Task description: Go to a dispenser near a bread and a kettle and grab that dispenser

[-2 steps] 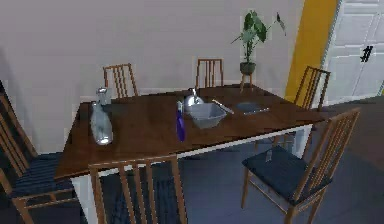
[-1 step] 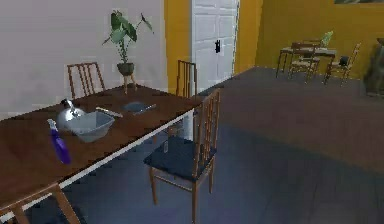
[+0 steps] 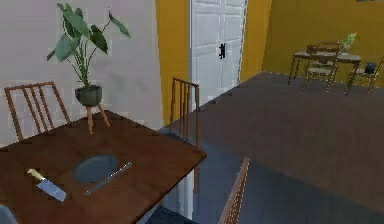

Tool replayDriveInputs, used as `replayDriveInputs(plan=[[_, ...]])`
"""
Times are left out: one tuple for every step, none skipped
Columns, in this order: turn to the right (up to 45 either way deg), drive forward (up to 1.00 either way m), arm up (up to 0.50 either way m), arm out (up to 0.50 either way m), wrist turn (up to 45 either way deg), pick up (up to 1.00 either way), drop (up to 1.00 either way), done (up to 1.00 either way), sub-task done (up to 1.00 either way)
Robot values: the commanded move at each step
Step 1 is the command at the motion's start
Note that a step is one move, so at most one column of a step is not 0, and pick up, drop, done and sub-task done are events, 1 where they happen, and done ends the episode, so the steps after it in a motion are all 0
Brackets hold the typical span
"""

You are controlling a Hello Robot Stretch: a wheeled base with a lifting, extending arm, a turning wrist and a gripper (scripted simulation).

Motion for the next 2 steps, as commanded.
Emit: replayDriveInputs(plan=[[-45.0,0.0,0.0,0.0,0.0,0.0,0.0,0.0,0.0],[-45.0,0.0,0.0,0.0,0.0,0.0,0.0,0.0,0.0]])
